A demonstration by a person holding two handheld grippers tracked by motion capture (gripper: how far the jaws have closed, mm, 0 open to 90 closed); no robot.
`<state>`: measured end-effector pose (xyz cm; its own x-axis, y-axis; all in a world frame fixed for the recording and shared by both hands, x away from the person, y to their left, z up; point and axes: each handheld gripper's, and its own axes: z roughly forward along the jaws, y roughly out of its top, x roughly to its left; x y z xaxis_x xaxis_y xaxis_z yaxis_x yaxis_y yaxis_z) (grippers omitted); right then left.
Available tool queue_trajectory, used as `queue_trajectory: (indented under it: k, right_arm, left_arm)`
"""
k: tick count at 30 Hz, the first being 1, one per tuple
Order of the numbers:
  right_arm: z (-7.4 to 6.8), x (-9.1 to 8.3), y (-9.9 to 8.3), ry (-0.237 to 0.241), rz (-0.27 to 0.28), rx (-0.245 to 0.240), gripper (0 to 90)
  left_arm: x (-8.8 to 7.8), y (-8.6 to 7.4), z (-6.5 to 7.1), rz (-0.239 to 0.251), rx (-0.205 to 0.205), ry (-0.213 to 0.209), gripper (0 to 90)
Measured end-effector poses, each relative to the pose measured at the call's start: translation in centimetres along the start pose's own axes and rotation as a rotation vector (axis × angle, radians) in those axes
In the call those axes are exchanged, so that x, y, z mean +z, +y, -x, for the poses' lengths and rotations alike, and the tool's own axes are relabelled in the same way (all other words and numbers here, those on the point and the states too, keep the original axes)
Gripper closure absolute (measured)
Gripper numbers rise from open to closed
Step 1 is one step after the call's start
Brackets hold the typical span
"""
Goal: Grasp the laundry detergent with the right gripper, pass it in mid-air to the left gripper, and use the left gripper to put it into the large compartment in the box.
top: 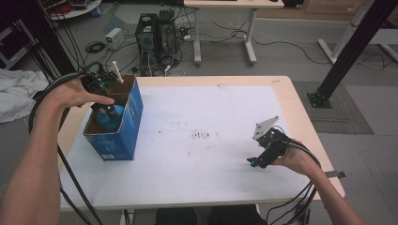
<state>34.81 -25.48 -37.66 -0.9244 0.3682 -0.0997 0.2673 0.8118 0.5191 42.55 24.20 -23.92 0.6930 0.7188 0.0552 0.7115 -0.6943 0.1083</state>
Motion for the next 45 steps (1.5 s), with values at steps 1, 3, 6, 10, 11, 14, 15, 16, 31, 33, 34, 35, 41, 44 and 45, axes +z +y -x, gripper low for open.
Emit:
queue_trajectory:
  k: [1, 3, 6, 10, 11, 14, 15, 16, 31, 33, 34, 35, 41, 44, 45]
  right_arm:
    - [0.0, 0.0, 0.0, 0.001, 0.0, 0.0, 12.7]
    - [0.0, 0.0, 0.0, 0.0, 0.0, 0.0, 12.7]
    - [0.0, 0.0, 0.0, 0.0, -0.001, 0.0, 12.7]
    - [0.0, -0.1, 0.0, -0.002, -0.003, 0.004, 12.7]
    - [0.0, -0.1, 0.0, -0.002, -0.002, 0.001, 12.8]
    - [0.0, -0.1, 0.0, -0.003, -0.003, 0.005, 12.8]
    - [0.0, -0.2, 0.0, -0.003, -0.003, 0.005, 12.8]
    - [0.1, -0.2, 0.0, -0.003, -0.005, 0.006, 12.7]
    - [0.2, -0.6, 0.3, -0.01, -0.002, 0.008, 12.7]
    - [0.3, -0.7, 0.4, -0.011, 0.001, 0.007, 12.8]
    - [0.3, -0.8, 0.5, -0.012, -0.001, 0.006, 12.7]
    - [0.3, -0.9, 0.5, -0.014, 0.0, 0.007, 12.7]
    - [0.5, -1.2, 0.8, -0.019, 0.005, 0.008, 12.8]
    - [0.6, -1.3, 1.0, -0.021, 0.006, 0.012, 12.7]
    - [0.6, -1.4, 1.0, -0.023, 0.007, 0.012, 12.7]
  left_arm:
    - [-0.2, 0.0, 0.1, 0.004, 0.002, 0.0, 31.7]
    - [-0.7, 0.2, 0.2, 0.008, 0.005, 0.006, 31.8]
    - [-1.6, 0.5, 0.5, 0.013, 0.016, 0.016, 31.8]
    - [-3.1, 1.3, 1.1, 0.032, 0.03, 0.026, 31.7]
    - [-3.4, 1.5, 1.4, 0.038, 0.034, 0.032, 31.7]
    - [-4.5, 2.4, 2.3, 0.05, 0.054, 0.044, 31.7]
    - [-4.9, 2.8, 2.6, 0.051, 0.064, 0.045, 31.8]
    - [-5.1, 3.1, 2.9, 0.055, 0.073, 0.048, 31.7]
    - [-5.1, 9.3, 9.1, 0.076, 0.254, 0.003, 31.7]
    - [-4.9, 9.9, 9.7, 0.077, 0.268, -0.002, 31.7]
    - [-4.7, 10.2, 10.0, 0.077, 0.281, -0.005, 31.7]
    - [-4.6, 10.5, 10.3, 0.077, 0.288, -0.008, 31.8]
    - [-3.3, 12.0, 11.9, 0.074, 0.319, -0.019, 31.8]
    - [-2.5, 12.5, 12.6, 0.062, 0.332, -0.021, 31.7]
    - [-2.2, 12.6, 12.8, 0.059, 0.335, -0.026, 31.7]
